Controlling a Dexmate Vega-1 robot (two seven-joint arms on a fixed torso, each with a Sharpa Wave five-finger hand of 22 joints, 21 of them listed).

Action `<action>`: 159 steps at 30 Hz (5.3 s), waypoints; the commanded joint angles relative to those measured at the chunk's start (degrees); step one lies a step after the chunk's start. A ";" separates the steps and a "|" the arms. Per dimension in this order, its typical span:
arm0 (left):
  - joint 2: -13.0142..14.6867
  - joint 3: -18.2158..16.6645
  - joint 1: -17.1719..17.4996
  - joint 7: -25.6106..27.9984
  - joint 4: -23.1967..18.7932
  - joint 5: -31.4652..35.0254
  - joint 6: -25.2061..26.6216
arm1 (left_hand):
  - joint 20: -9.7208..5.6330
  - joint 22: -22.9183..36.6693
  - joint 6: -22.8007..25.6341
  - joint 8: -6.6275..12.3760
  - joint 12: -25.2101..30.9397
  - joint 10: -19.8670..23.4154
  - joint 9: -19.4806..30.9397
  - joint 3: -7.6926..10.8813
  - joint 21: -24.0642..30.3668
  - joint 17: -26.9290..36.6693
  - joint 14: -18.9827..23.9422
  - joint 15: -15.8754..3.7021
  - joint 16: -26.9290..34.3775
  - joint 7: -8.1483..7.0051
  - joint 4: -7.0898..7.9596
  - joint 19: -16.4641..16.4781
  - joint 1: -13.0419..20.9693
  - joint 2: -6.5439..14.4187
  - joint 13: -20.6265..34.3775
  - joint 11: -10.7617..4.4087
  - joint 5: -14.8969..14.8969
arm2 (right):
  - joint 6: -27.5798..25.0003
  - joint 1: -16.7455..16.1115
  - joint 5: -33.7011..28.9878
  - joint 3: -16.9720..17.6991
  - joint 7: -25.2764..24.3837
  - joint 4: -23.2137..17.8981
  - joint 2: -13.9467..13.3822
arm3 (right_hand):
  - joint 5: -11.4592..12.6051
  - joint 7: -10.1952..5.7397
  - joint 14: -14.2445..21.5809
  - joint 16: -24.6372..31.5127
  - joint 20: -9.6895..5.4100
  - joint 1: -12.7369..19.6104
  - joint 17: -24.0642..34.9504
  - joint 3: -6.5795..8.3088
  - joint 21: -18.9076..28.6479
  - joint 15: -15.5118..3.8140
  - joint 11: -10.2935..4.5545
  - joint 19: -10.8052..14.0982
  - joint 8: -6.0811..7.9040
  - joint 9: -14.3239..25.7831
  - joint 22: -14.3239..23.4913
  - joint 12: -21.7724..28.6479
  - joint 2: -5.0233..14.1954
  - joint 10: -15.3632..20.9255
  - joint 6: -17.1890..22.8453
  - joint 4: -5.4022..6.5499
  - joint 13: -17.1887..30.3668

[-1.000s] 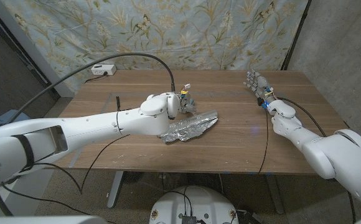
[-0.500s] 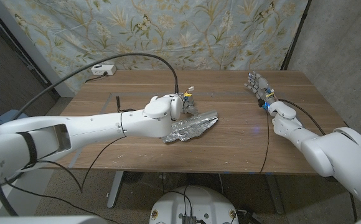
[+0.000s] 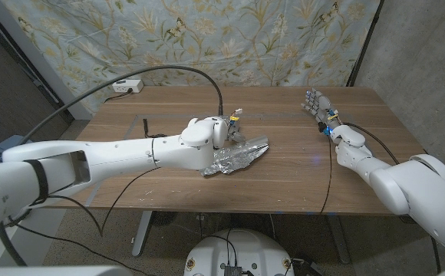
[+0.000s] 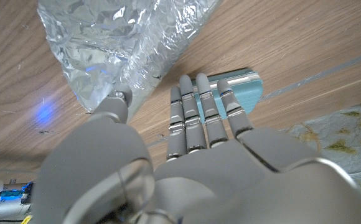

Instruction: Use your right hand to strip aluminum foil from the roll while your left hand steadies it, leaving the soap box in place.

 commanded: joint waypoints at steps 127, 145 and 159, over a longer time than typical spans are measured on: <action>-6.79 -11.87 20.76 -17.30 10.22 47.63 -20.22 | 0.09 1.91 -1.47 -0.32 -6.11 0.13 0.12 2.89 2.46 -1.14 -2.08 1.06 1.92 0.06 -0.93 -1.43 5.42 1.21 1.88 0.77 2.24 | -3.58 -0.26 -10.46 19.17 3.75 3.45 4.80 | -0.31 -0.02 0.72 0.52 0.39 -1.00 0.11 0.72 0.10 0.44 -0.39 0.23 0.42 0.26 0.33 0.29 0.45 0.45 0.53 -0.95 0.11; -8.45 -20.31 27.74 -16.55 12.12 54.45 -28.57 | 0.10 1.84 -1.58 -0.49 -6.30 0.10 0.21 3.02 2.63 -1.24 -2.30 1.22 2.09 -0.06 -0.80 -1.41 5.96 1.17 2.45 0.86 2.60 | 5.55 -1.48 -2.78 9.77 4.72 0.44 2.98 | -0.33 0.14 0.93 0.59 0.77 -1.09 0.10 0.79 0.19 0.81 -0.08 0.54 0.44 0.27 0.33 0.32 0.43 0.59 0.63 -1.06 0.11; -9.32 -23.90 30.52 -15.60 12.83 56.46 -32.65 | 0.11 1.82 -1.30 -0.38 -6.24 0.28 0.52 3.01 2.84 -1.01 -2.15 1.16 2.84 -0.26 -0.92 -1.33 6.90 1.21 3.14 0.46 2.86 | 5.38 -4.44 0.47 5.48 1.45 -6.59 0.49 | -0.34 0.22 1.10 0.62 0.89 -1.06 0.07 0.83 0.21 0.99 0.02 0.65 0.44 0.26 0.34 0.30 0.34 0.59 0.67 -1.23 0.11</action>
